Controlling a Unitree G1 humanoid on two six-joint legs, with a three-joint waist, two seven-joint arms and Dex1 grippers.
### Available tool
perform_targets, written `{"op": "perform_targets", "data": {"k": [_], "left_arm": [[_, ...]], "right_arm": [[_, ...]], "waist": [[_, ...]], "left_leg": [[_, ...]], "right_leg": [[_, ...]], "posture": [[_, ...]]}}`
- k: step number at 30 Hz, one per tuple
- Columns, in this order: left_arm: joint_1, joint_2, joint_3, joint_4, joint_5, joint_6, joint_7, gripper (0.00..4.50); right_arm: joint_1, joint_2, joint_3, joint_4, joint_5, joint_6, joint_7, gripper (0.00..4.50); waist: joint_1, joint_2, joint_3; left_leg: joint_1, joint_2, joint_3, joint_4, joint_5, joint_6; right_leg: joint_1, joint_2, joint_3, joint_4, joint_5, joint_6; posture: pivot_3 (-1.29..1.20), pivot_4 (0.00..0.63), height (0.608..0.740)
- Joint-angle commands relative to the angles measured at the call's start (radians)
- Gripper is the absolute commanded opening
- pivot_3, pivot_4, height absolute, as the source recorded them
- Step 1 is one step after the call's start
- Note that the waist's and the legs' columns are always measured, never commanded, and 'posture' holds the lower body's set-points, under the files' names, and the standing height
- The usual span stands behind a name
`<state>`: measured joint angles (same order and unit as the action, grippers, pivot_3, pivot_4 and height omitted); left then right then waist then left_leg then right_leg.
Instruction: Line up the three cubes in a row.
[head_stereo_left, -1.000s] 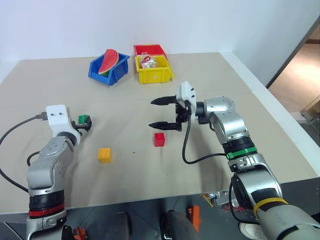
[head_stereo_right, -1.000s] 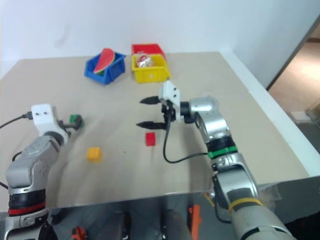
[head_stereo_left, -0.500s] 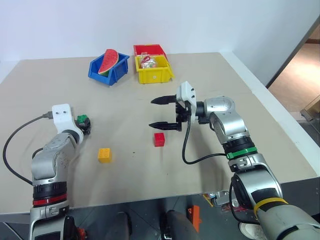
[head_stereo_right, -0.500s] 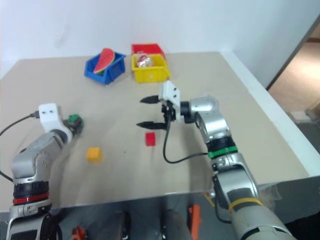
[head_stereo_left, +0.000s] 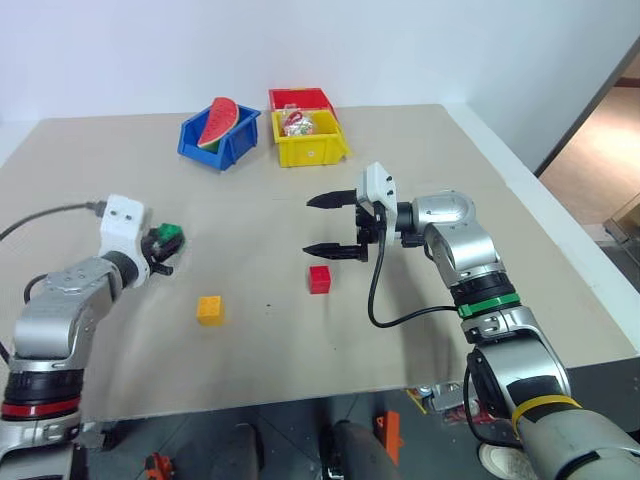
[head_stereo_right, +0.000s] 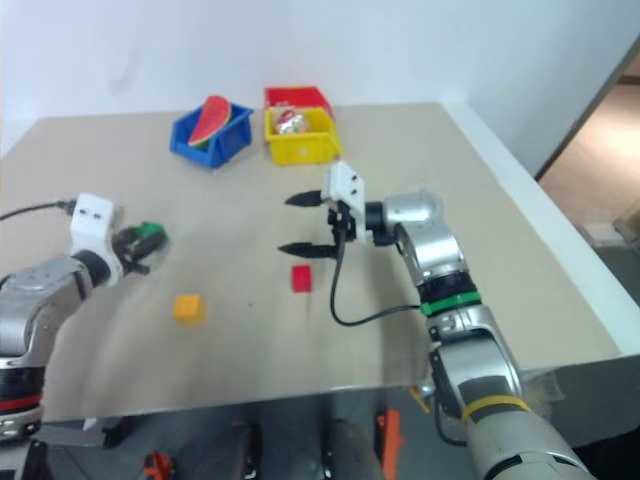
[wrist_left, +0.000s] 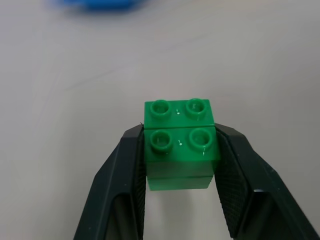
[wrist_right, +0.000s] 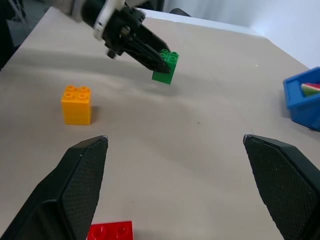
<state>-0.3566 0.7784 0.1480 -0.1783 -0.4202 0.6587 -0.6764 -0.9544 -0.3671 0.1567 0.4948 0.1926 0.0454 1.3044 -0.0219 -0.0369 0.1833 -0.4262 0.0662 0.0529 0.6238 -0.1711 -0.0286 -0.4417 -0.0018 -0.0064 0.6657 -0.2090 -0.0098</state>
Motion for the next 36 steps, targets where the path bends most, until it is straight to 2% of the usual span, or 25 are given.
{"op": "perform_targets", "data": {"k": [1,5,11,16,23,36], "left_arm": [[-0.037,0.085,-0.028,-0.004,-0.064,-0.107,-0.291,1.32],[-0.125,0.117,-0.143,0.115,-0.02,-0.216,-0.504,1.32],[-0.32,0.022,-0.293,0.332,0.071,-0.338,-0.663,1.32],[-0.416,-0.064,-0.365,0.459,0.128,-0.405,-0.738,1.32],[-0.432,-0.118,-0.399,0.531,0.185,-0.451,-0.772,1.32],[-0.428,-0.158,-0.402,0.572,0.256,-0.466,-0.746,1.32]], "right_arm": [[-0.042,-0.012,-0.013,-0.004,0.014,-0.011,0.021,4.5],[-0.038,-0.031,-0.005,-0.014,0.026,0.025,0.077,4.5],[-0.008,-0.059,-0.005,-0.052,0.049,0.098,0.127,4.5],[0.025,-0.07,0.001,-0.075,0.045,0.097,0.127,4.5],[0.049,-0.078,-0.002,-0.1,0.043,0.091,0.103,4.5],[0.061,-0.088,-0.001,-0.109,0.042,0.088,0.084,4.5]], "waist": [[0.0,0.0,0.0],[0.001,0.0,0.0],[0.001,0.001,0.0],[-0.001,0.0,0.0],[-0.003,0.001,0.0],[-0.001,0.001,0.0]], "left_leg": [[0.0,0.0,0.0,0.0,0.0,0.0],[0.0,0.0,0.0,0.0,0.0,0.0],[-0.002,0.0,-0.001,0.002,0.0,0.001],[-0.002,0.0,-0.001,0.003,0.0,0.001],[-0.002,0.0,-0.001,0.002,-0.001,0.002],[-0.004,0.0,-0.001,0.007,-0.001,0.002]], "right_leg": [[0.0,0.0,0.0,0.0,0.0,0.0],[0.0,0.0,0.0,0.0,-0.001,0.0],[0.0,0.001,-0.001,0.0,-0.001,0.0],[0.0,0.002,0.0,0.0,-0.001,0.001],[-0.001,0.003,0.001,0.001,-0.001,0.001],[-0.001,0.003,0.001,0.002,-0.001,0.002]], "posture": [[0.0,0.15,0.74],[0.0,0.15,0.74],[0.0,0.15,0.74],[0.0,0.15,0.74],[0.0,0.15,0.74],[0.0,0.15,0.74]]}}
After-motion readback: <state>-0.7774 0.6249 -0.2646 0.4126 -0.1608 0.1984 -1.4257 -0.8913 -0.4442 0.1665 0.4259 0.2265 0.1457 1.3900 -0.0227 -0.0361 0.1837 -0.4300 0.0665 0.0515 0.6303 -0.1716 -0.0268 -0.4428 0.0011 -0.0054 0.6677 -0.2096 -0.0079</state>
